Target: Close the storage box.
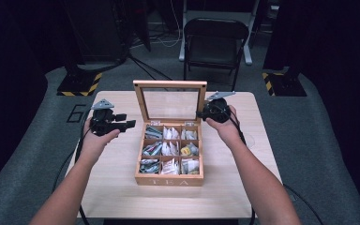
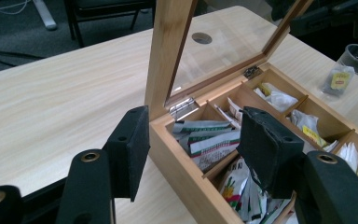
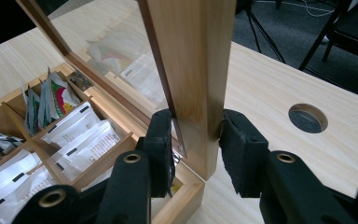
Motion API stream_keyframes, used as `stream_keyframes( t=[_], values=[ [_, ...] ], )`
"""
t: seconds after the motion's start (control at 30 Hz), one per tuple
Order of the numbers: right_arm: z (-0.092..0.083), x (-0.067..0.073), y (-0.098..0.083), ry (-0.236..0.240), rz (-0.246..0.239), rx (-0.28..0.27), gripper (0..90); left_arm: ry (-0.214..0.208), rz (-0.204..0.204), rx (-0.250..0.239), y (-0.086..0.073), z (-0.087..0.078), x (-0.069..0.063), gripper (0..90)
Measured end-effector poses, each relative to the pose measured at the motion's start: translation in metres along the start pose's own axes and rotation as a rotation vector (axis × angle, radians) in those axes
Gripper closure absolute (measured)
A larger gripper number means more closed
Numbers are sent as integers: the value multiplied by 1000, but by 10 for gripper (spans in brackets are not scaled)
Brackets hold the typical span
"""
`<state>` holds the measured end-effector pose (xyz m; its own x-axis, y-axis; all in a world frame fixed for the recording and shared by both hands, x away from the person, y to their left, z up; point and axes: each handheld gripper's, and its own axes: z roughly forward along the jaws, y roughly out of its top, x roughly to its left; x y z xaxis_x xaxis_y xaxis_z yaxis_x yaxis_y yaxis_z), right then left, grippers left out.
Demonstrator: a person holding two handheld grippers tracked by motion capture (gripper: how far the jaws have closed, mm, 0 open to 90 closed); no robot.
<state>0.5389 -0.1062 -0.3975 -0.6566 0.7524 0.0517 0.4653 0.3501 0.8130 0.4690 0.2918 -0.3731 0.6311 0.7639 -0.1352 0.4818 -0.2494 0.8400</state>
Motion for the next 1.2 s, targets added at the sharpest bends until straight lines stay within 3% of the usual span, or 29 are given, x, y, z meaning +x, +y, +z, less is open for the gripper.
stream_keyframes(
  t=[0.73, 0.9, 1.2],
  values=[
    [-7, 5, -10, 30, 14, -13, 622, -18, 30, -20, 27, 7, -13, 460],
    [-8, 5, -12, 36, -1, -13, 616, -24, 52, -21, 33, 7, -17, 493],
    [-10, 7, -17, 53, 0, -16, 605, 2, 64, -35, 35, 6, -21, 559]
  ],
)
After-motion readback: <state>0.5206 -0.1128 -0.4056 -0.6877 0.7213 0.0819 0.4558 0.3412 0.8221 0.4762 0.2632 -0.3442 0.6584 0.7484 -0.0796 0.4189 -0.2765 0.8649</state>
